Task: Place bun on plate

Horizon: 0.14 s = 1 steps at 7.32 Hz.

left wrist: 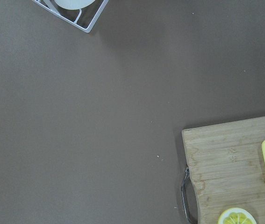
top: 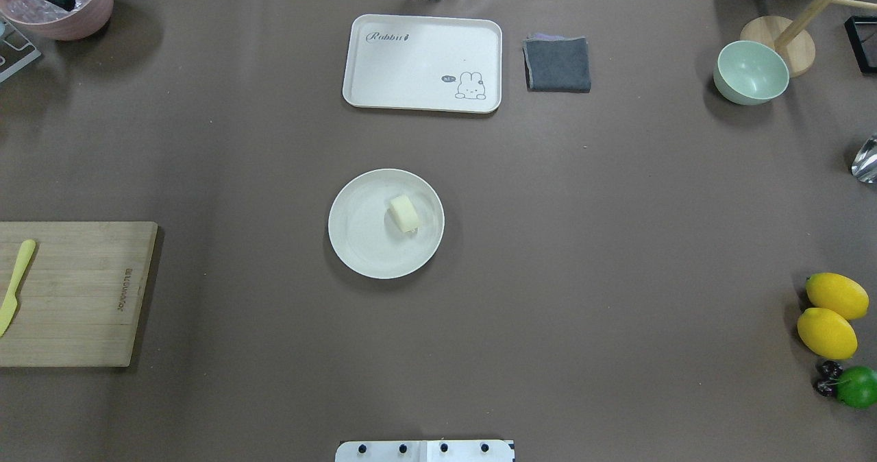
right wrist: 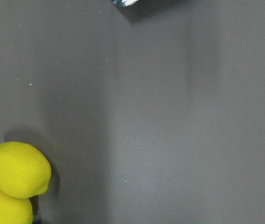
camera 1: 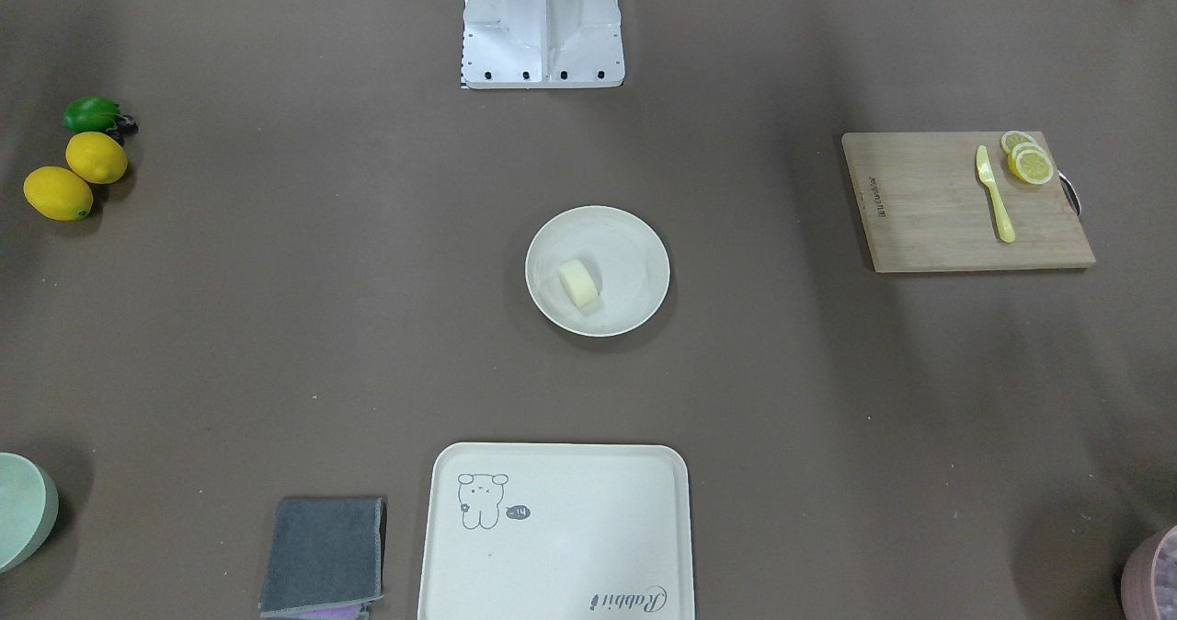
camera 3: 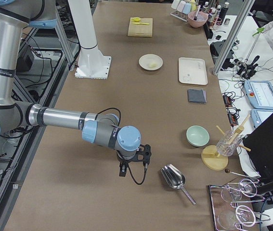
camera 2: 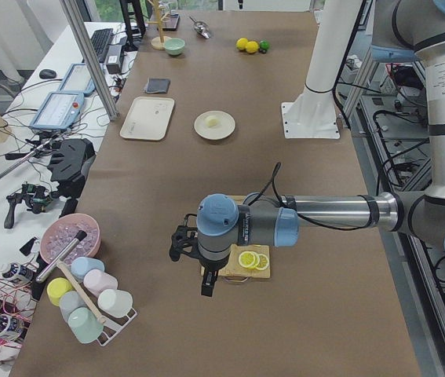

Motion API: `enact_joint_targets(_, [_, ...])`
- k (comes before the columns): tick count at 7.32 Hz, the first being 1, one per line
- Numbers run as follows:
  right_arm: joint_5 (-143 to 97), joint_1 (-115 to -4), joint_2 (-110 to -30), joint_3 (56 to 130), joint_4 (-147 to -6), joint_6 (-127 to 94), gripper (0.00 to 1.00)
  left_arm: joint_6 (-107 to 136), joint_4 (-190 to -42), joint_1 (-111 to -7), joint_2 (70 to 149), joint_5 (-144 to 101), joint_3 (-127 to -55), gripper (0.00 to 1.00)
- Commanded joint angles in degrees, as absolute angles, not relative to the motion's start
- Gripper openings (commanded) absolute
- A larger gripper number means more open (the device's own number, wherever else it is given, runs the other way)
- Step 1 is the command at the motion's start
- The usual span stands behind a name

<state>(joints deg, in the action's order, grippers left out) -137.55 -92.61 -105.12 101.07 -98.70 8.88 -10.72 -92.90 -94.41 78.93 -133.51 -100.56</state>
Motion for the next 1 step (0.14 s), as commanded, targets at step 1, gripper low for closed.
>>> enact_joint_targets(1, [-137.5,-92.5,-105.1,101.1,-98.7,8.9,1.00,-10.7,-92.9,-94.4,78.9,-133.5,-100.5,0.97])
